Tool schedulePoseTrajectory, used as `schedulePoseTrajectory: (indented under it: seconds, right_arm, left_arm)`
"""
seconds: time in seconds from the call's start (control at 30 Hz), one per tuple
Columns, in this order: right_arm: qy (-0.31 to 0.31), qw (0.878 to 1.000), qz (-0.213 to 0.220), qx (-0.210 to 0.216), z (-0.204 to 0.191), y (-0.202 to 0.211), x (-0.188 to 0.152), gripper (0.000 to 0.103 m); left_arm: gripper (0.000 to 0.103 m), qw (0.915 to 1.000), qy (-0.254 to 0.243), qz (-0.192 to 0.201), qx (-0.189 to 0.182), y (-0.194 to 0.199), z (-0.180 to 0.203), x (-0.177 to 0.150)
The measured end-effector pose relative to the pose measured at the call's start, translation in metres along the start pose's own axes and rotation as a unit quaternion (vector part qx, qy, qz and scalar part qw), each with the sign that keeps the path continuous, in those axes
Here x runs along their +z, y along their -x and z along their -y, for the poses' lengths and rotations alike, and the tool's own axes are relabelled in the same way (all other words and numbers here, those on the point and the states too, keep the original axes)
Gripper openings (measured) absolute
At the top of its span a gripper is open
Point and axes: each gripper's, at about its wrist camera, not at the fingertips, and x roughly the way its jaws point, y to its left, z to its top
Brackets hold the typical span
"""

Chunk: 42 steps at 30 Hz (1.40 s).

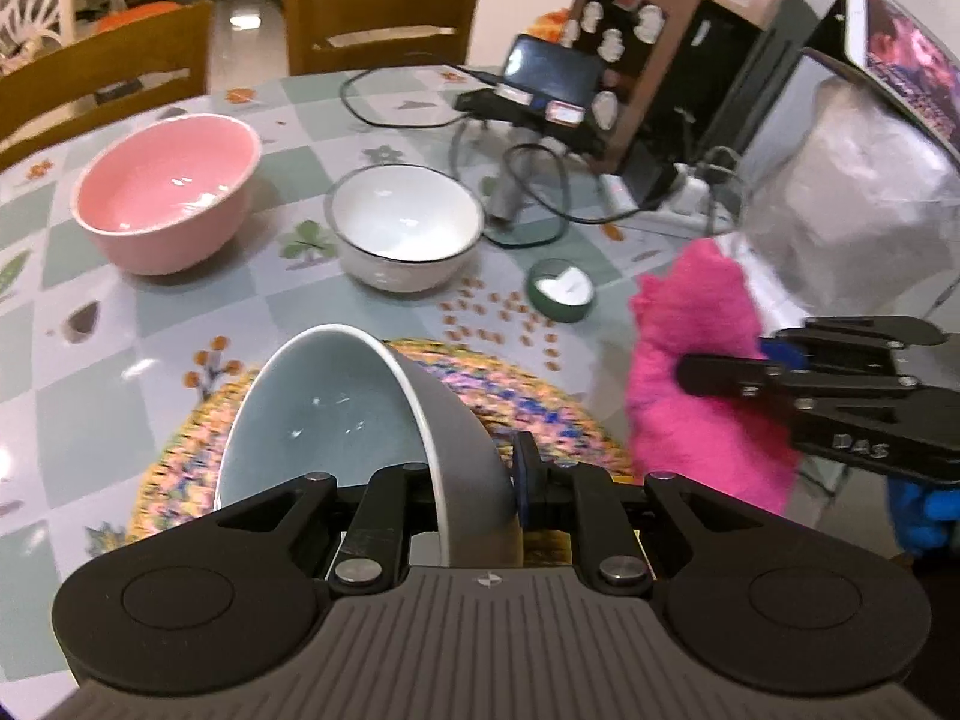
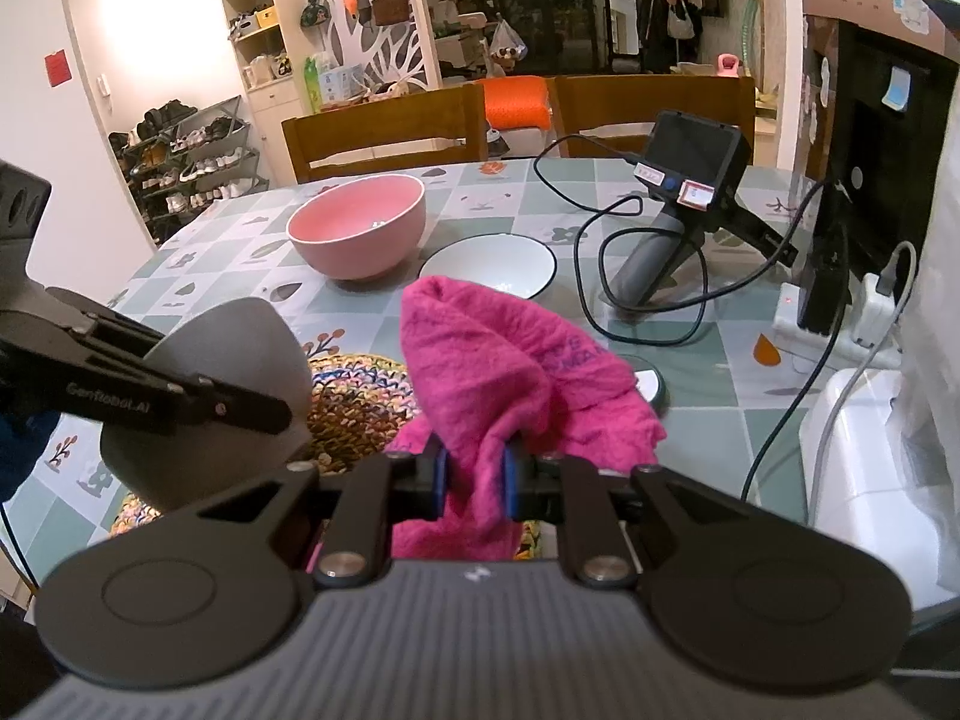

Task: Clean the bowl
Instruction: 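Turn the grey bowl over with the left gripper while the right brings the cloth to its outside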

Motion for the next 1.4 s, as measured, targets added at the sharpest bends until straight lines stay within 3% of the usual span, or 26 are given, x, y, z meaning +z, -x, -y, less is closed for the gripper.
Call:
schedulePoseTrajectory:
  seconds: [0.33, 0.5, 0.93, 1.4]
  right_arm:
    - [-0.006, 1.000, -0.001, 0.004, -0.002, 0.002, 0.001, 0.018]
    - [-0.009, 1.000, -0.003, 0.010, -0.004, 0.002, 0.003, 0.018]
    - [-0.018, 0.999, -0.008, 0.025, -0.010, 0.004, 0.008, 0.018]
    - [-0.028, 0.997, 0.007, 0.071, -0.047, 0.020, 0.029, 0.017]
  left_arm:
    - [0.019, 0.9939, 0.029, -0.009, -0.106, -0.001, 0.030, -0.008]
    - [0.018, 0.9902, 0.045, -0.006, -0.132, -0.002, 0.029, -0.015]
    - [0.017, 0.9673, 0.143, 0.031, -0.207, 0.013, -0.022, -0.032]
    - [0.020, 0.9438, 0.175, 0.054, -0.275, 0.029, -0.064, -0.060]
